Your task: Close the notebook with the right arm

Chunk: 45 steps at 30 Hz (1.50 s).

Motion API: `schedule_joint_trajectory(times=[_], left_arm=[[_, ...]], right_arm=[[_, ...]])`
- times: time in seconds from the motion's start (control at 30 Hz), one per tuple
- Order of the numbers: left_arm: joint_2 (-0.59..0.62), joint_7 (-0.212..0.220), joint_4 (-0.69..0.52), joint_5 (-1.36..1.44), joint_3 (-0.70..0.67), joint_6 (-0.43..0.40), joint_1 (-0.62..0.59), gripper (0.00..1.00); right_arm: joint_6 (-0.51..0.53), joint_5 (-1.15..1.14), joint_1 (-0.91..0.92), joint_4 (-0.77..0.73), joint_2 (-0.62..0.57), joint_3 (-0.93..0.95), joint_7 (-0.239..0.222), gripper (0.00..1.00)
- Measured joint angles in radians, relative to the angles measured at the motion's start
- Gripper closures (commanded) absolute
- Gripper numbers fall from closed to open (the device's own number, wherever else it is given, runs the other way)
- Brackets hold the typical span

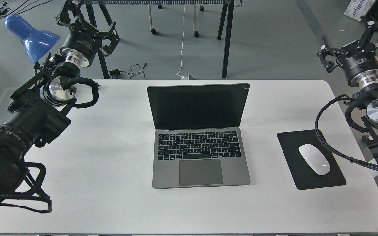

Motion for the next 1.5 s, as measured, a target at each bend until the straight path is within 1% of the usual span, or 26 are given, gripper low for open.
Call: schedule_joint_trajectory(times=[0.33,0.47,0.67,0.83,0.97,1.13,1.3,1.5], left_arm=[[0.0,-0.009,-0.003,0.001,0.002,0.0,0.0,0.0],[0.001,-0.01,-0.003,0.0,0.0,0.0,0.0,0.0],[0.002,-0.01,-0.003,0.0,0.0,0.0,0.0,0.0],[0.002,-0.011,-0.003,0.0,0.0,0.0,0.0,0.0],[0.002,-0.011,-0.003,0.0,0.0,0.0,0.0,0.0],[0.002,-0.011,-0.003,0.0,0.001,0.0,0.0,0.0],[0.002,-0.011,-0.003,0.0,0.001,0.0,0.0,0.0],[0.002,-0.011,-0.003,0.0,0.001,0.0,0.0,0.0]], right_arm=[[-0.003,0.0,0.007,-0.002,-0.001,-0.018,0.004,0.0],[-0.017,-0.005,0.056,-0.018,0.006,-0.043,0.006,0.0],[-0.096,-0.009,0.151,-0.108,0.09,-0.133,0.014,0.0],[-0.111,-0.015,0.227,-0.219,0.176,-0.258,0.023,0.0],[-0.113,-0.017,0.262,-0.27,0.23,-0.386,0.023,0.0],[-0.113,-0.017,0.267,-0.279,0.275,-0.43,0.021,0.0],[-0.096,-0.017,0.264,-0.27,0.285,-0.508,0.015,0.0],[-0.049,-0.017,0.264,-0.264,0.282,-0.592,0.009,0.0]])
